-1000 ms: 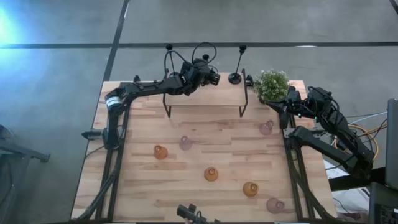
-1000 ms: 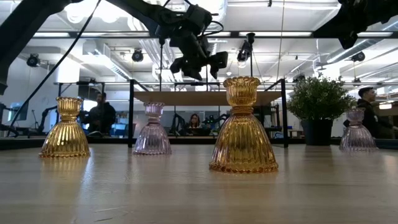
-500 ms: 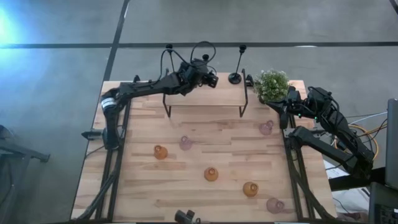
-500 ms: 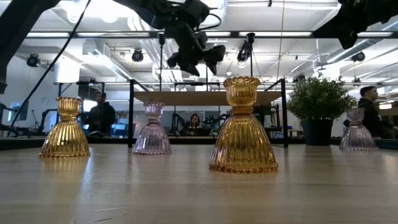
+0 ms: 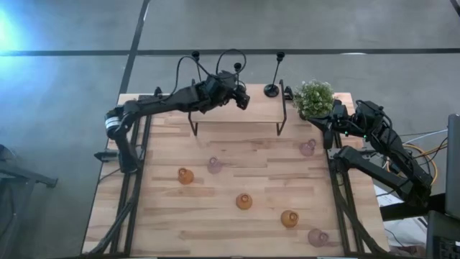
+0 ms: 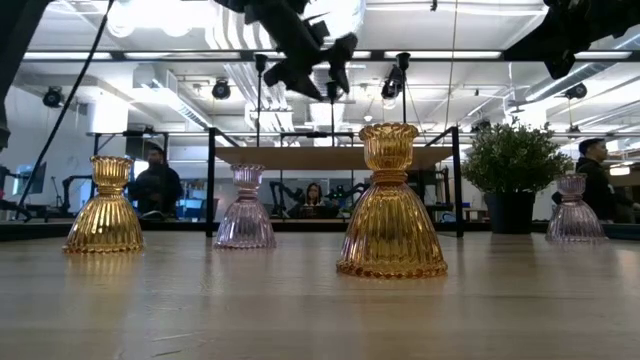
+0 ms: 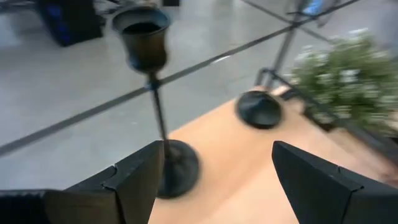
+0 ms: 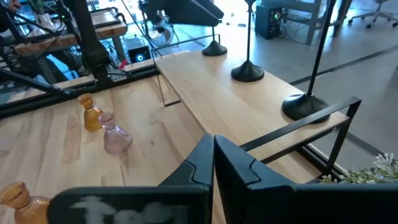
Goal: Pick & Place candle stick holders
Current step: Put the left orange glass candle holder on the shelf
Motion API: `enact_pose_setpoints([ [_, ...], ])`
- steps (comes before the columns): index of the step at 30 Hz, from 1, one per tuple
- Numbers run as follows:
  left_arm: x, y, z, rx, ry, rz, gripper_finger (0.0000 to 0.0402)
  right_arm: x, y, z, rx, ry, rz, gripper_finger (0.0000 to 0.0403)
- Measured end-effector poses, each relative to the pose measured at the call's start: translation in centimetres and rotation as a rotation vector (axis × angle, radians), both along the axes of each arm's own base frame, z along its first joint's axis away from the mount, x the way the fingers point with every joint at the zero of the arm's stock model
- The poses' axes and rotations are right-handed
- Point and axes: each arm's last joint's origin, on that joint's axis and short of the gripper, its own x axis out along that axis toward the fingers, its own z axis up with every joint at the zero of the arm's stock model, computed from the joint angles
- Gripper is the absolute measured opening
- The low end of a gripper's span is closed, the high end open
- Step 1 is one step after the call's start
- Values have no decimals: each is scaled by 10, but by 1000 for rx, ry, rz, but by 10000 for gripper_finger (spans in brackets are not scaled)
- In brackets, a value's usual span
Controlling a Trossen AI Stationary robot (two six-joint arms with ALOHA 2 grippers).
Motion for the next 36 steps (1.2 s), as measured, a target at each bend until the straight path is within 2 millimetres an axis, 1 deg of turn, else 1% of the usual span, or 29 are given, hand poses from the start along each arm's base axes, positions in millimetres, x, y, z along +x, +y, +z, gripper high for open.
enact_pose_setpoints([
  [7,-19,-18,21,-105,-37,-159,300,0,0,0,0,0,0,8],
  [13,-37,-31,37,-209,-51,-361,300,0,0,0,0,0,0,8],
  [17,-49,-45,49,-227,-63,-496,300,0,0,0,0,0,0,8],
  [20,-60,-58,61,-213,-80,-555,300,0,0,0,0,0,0,8],
  [28,-98,-95,90,-206,-117,-635,300,0,0,0,0,0,0,8],
  [36,-135,-127,106,-205,-118,-623,300,0,0,0,0,0,0,8],
])
